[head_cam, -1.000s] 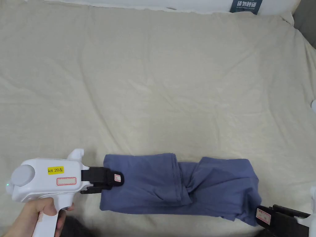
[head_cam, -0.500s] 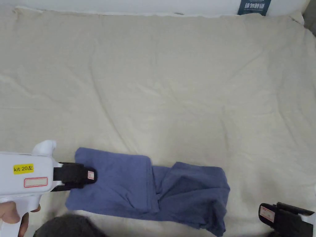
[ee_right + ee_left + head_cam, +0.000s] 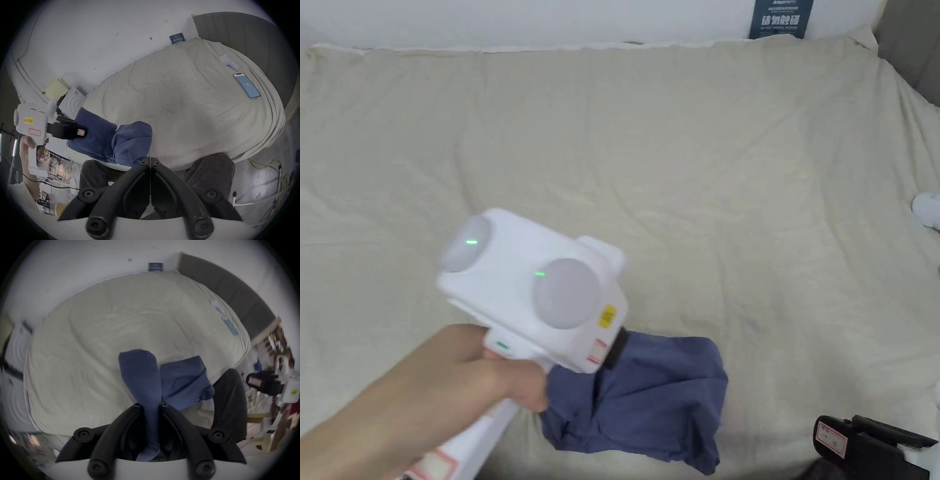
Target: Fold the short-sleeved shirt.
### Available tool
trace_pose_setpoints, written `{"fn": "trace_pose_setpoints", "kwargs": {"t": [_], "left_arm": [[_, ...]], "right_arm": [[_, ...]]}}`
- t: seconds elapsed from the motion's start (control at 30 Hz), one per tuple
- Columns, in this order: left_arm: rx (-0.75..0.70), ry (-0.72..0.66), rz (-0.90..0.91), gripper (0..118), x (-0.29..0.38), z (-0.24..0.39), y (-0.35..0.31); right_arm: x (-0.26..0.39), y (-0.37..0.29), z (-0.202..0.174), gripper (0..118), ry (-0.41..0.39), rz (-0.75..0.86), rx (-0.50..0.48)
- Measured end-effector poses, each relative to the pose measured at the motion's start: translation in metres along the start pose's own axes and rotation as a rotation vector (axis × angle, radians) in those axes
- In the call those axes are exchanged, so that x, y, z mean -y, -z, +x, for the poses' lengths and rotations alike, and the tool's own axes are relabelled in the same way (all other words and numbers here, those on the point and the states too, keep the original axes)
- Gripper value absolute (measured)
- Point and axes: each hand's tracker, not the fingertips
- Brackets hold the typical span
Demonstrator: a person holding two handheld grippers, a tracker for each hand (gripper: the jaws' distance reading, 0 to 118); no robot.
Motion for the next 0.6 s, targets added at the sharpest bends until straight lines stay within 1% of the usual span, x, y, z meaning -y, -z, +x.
{"fn": "trace_pose_setpoints", "kwargs": {"t": [0.13, 0.17, 0.2, 0.23, 0.27, 0.3, 0.33, 0.4, 0.43, 0.47, 0.5, 0.53, 0.57, 0.6], "left_arm": [[-0.080, 0.092, -0.046, 10, -0.026, 0.074, 0.052], [-0.087, 0.107, -0.040, 18, -0.030, 0.089, 0.063], [-0.066, 0.099, 0.006, 45, -0.034, 0.106, 0.078], [-0.029, 0.090, 0.041, 87, -0.036, 0.122, 0.092], [0.019, 0.096, 0.018, 118, -0.038, 0.135, 0.103], [0.112, 0.084, 0.033, 112, -0.039, 0.144, 0.103], [0.141, 0.034, 0.036, 108, -0.039, 0.146, 0.099], [0.208, -0.114, 0.054, 109, -0.038, 0.130, 0.082], [0.256, -0.164, 0.070, 108, -0.035, 0.120, 0.072], [0.263, -0.199, 0.079, 108, -0.030, 0.107, 0.060], [0.263, -0.227, 0.074, 102, -0.024, 0.092, 0.046], [0.234, -0.205, 0.079, 82, -0.017, 0.072, 0.036], [0.183, -0.193, 0.111, 39, -0.012, 0.061, 0.028], [0.067, -0.175, 0.142, 3, -0.004, 0.049, 0.021]], "right_arm": [[0.007, -0.006, 0.016, 0, 0.051, 0.017, -0.001], [0.008, -0.006, 0.019, 0, 0.064, 0.015, 0.003], [0.010, -0.006, 0.023, 0, 0.080, 0.014, 0.012], [0.012, -0.007, 0.028, 0, 0.100, 0.016, 0.021], [0.013, -0.010, 0.031, 0, 0.114, 0.012, 0.031], [0.015, -0.013, 0.035, 0, 0.124, 0.017, 0.037], [0.016, -0.018, 0.038, 0, 0.134, 0.026, 0.042], [0.016, -0.026, 0.044, 0, 0.152, 0.040, 0.047], [0.015, -0.029, 0.047, 0, 0.159, 0.045, 0.047], [0.014, -0.030, 0.049, 0, 0.165, 0.049, 0.045], [0.012, -0.030, 0.051, 0, 0.169, 0.051, 0.044], [0.011, -0.029, 0.052, 0, 0.172, 0.050, 0.045], [0.010, -0.028, 0.052, 0, 0.172, 0.051, 0.044], [0.010, -0.025, 0.052, 0, 0.171, 0.049, 0.039]]}}
